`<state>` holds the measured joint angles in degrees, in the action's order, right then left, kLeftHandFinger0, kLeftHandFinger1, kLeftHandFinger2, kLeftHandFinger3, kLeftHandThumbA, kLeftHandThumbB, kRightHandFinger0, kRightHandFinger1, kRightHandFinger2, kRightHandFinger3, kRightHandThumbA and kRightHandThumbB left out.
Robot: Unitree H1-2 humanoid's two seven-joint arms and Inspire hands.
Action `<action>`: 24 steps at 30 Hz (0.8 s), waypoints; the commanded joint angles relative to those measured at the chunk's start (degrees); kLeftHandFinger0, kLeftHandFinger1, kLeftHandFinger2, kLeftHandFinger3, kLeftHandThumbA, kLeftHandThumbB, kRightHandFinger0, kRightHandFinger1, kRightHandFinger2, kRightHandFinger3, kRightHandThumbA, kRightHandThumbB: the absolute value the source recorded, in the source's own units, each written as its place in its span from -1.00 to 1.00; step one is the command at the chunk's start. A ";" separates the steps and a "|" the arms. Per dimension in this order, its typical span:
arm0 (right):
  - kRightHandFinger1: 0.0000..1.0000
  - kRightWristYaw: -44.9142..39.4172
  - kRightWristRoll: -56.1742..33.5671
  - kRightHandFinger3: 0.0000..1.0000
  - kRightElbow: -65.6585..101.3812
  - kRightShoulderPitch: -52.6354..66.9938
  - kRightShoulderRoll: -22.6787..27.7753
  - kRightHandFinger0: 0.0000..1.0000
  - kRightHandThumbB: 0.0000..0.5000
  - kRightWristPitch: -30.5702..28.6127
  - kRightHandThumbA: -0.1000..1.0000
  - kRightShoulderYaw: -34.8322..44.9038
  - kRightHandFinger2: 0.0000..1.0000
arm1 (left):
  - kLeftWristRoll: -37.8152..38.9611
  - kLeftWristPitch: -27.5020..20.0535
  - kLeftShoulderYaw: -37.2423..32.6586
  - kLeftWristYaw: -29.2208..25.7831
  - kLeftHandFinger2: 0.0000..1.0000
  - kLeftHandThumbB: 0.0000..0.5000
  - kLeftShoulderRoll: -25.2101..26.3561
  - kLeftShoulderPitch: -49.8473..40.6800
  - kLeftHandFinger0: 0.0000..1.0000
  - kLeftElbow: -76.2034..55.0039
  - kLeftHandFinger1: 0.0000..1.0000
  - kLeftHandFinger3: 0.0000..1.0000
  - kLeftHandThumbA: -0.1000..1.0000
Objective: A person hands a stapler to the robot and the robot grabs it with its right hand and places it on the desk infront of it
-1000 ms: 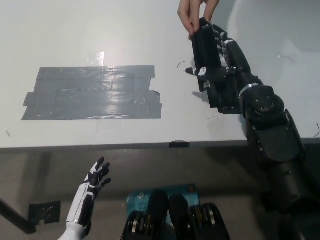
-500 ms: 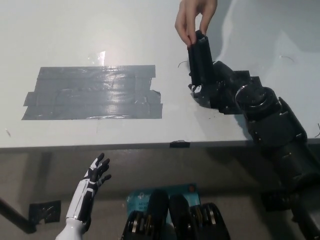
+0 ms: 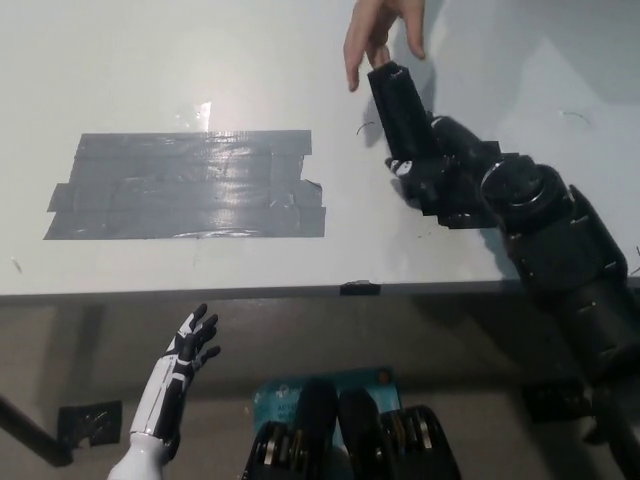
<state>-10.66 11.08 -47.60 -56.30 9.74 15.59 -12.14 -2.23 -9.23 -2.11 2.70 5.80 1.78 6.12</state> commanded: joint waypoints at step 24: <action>0.36 -17.13 5.86 0.99 24.74 1.81 7.54 -0.48 -0.39 2.18 -1.00 -15.89 0.85 | -0.79 0.28 0.06 0.65 1.00 0.60 0.66 2.13 0.86 -1.33 1.00 1.00 0.99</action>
<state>-26.84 15.99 -22.69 -52.18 16.88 21.27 -28.51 -2.91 -8.77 -2.20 3.02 5.91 2.75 6.28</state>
